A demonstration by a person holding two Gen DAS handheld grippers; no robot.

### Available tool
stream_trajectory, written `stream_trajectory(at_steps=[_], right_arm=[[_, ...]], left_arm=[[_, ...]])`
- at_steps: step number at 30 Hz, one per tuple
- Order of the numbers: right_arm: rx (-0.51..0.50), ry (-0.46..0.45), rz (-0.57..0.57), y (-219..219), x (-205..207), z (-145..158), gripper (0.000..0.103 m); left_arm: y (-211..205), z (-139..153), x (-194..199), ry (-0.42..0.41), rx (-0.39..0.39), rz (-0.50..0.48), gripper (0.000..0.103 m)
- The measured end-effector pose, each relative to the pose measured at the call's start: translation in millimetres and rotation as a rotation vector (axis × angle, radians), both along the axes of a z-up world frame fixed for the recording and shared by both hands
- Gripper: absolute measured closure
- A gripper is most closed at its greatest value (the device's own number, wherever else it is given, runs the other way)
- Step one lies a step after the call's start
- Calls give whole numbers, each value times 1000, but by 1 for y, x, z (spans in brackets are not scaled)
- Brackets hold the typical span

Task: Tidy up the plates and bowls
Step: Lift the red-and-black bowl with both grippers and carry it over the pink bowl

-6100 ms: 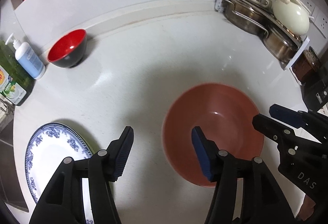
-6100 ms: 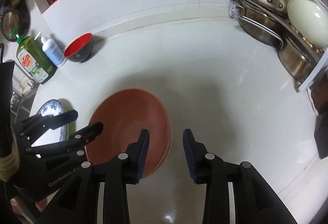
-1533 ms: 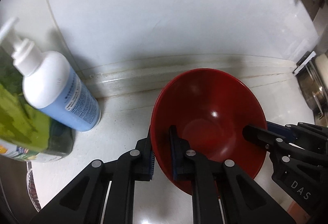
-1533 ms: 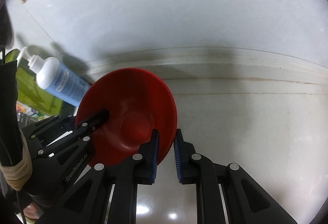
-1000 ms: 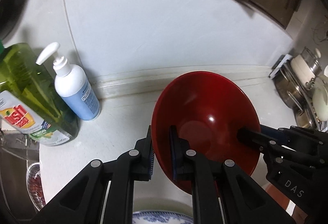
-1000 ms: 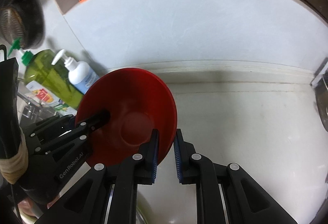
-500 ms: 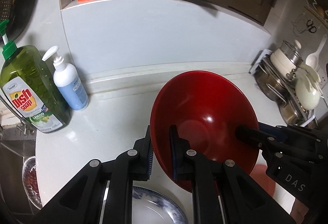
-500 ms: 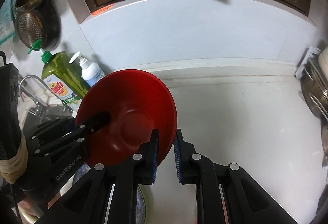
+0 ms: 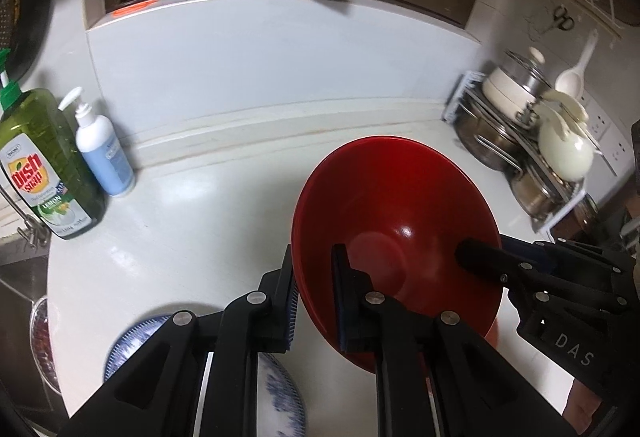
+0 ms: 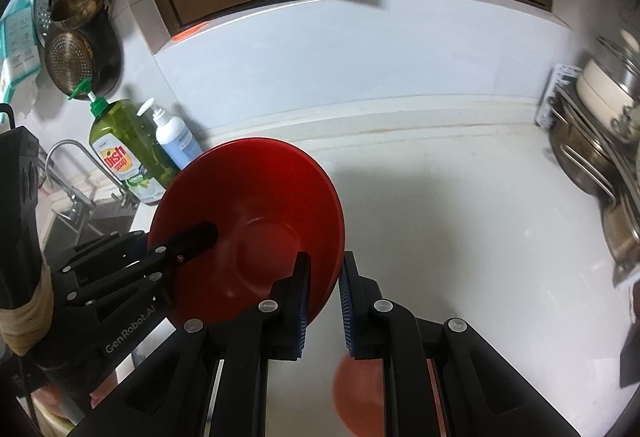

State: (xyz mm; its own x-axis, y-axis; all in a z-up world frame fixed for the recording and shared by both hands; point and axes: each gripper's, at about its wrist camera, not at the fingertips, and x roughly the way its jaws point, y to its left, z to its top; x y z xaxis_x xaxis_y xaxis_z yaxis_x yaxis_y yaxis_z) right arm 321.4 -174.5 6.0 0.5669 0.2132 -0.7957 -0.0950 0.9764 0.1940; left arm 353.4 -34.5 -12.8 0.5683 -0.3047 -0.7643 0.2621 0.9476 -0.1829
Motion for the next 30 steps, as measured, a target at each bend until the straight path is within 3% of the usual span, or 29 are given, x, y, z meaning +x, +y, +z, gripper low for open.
stream_trajectory(at_steps=[15, 30], right_arm=[[-7, 10, -111, -67, -59, -7, 87], [-16, 75, -128, -91, -76, -39, 87]], left_arm=[[-76, -13, -37, 55, 14, -136, 85], [-96, -45, -47, 144, 54, -163, 84]])
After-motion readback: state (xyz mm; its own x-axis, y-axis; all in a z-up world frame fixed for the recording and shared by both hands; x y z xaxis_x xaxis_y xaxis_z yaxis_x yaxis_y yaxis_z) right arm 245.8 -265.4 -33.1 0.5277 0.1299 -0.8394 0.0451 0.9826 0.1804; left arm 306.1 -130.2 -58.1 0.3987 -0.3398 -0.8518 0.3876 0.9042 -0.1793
